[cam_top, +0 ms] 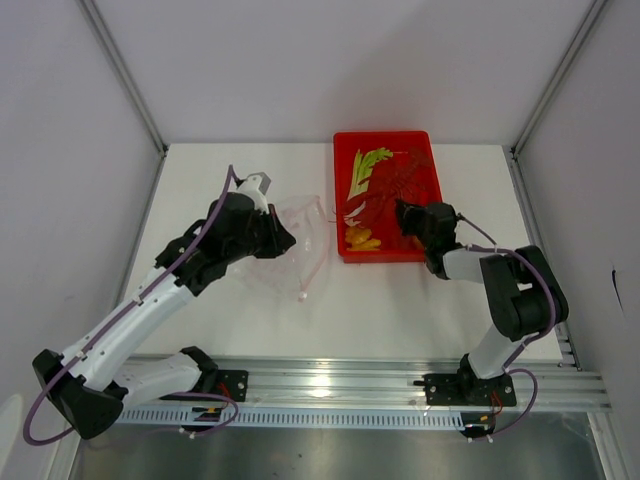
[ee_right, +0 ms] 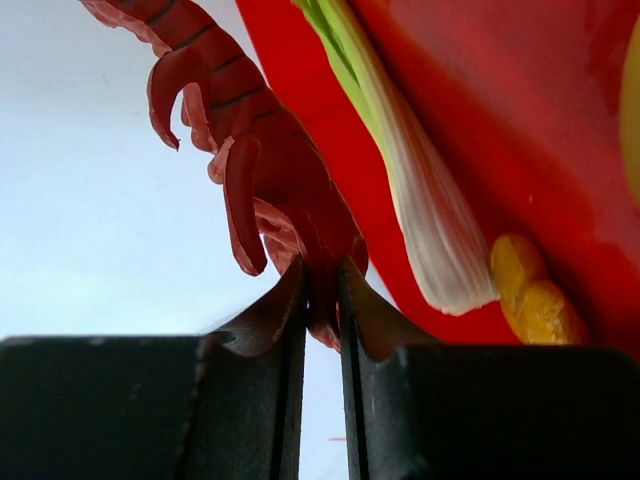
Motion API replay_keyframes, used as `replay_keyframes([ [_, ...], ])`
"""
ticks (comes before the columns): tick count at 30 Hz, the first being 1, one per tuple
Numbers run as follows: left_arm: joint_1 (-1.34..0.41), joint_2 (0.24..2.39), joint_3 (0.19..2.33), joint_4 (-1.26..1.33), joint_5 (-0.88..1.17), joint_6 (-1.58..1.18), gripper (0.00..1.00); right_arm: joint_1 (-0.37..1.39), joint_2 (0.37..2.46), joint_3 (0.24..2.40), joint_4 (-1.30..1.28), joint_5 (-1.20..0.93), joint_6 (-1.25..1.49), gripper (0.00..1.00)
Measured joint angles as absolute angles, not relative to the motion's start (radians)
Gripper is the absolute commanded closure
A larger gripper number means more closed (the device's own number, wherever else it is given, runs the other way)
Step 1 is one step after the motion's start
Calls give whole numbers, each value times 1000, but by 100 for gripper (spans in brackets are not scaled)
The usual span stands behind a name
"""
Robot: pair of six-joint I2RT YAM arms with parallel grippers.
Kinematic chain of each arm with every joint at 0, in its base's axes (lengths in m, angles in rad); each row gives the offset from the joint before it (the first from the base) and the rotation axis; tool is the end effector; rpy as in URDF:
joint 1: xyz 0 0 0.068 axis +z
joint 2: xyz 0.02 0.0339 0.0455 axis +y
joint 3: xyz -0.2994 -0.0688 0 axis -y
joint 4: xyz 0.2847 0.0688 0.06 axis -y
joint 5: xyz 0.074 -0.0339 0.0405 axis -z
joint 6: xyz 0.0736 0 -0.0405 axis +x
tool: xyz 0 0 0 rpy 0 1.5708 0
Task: Place the food in the zip-top bag and seal the zipper
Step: Pick up the fake lobster from the bin.
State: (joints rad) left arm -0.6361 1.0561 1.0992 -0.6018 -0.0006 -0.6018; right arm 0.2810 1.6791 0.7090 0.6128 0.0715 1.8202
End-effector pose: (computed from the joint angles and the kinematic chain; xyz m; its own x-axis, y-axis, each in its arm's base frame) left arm 0.2250 -0.1661 0.3681 -0.6876 -0.1960 -0.6992 0.2480 0.8416 -0.4798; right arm 0.3866 0.1061 0.1586 -0.1228 0.9706 0.2070 0.3780 -0.1471 0.9140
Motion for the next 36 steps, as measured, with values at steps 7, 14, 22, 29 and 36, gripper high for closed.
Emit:
replay_keyframes([
  [7, -636, 1040, 1092, -597, -12, -598, 99, 254, 1679, 701, 634, 107, 1741, 100],
  [14, -635, 1133, 1164, -617, -22, -602, 100, 242, 1563, 663, 586, 92, 1610, 100],
  [22, -634, 1305, 1382, -663, -21, -647, 99, 268, 1173, 689, 385, 148, 1461, 100],
  [29, -634, 1387, 1446, -680, -23, -752, 99, 365, 1028, 764, 196, 252, 1419, 100],
  [36, -635, 1407, 1446, -698, -60, -835, 99, 512, 1023, 809, 70, 387, 1364, 100],
])
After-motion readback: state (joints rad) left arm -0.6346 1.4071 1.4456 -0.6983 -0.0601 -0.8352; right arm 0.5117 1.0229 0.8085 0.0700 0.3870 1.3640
